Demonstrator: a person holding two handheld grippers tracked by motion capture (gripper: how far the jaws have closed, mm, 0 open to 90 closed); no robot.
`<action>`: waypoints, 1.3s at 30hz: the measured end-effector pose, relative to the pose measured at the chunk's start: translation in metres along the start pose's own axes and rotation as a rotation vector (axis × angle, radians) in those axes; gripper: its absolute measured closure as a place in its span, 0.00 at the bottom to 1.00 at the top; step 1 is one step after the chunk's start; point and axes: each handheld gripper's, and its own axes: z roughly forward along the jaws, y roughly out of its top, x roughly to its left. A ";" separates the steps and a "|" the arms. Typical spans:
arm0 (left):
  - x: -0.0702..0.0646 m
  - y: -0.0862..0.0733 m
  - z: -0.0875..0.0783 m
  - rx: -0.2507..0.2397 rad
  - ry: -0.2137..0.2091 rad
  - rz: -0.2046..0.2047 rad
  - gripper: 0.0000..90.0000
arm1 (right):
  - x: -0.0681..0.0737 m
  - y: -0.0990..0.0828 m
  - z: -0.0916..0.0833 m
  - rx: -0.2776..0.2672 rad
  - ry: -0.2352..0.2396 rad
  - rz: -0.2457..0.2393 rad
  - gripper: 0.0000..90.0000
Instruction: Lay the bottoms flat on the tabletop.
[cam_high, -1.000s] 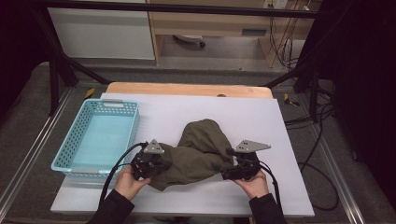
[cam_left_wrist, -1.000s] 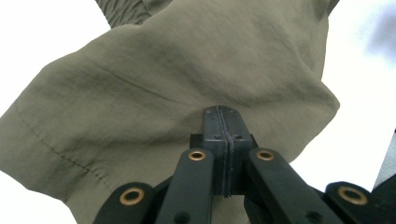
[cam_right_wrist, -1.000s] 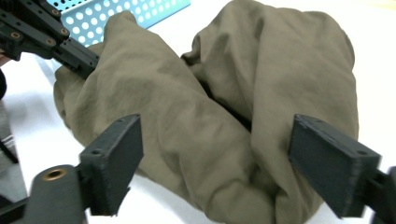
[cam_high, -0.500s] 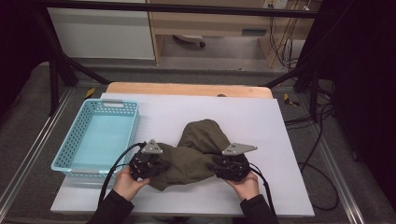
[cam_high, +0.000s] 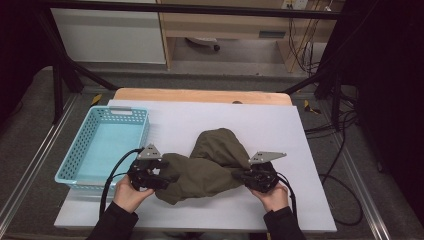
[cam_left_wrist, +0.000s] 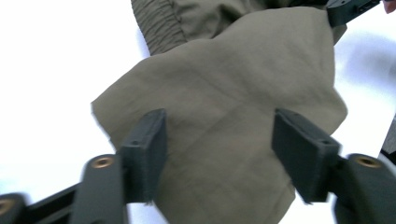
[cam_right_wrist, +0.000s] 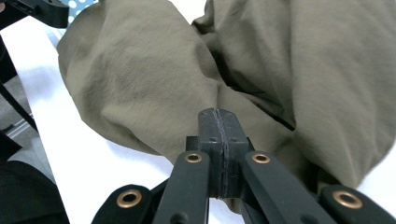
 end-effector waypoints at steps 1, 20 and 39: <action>0.001 0.000 -0.002 -0.015 -0.003 -0.011 0.34 | -0.001 0.000 -0.003 0.000 -0.008 -0.006 1.00; 0.008 -0.002 0.000 -0.021 0.027 -0.040 0.12 | -0.032 -0.015 -0.032 -0.019 -0.159 -0.054 0.82; 0.008 -0.002 0.001 -0.015 0.030 -0.034 0.11 | -0.055 0.001 -0.015 -0.040 -0.309 0.016 0.84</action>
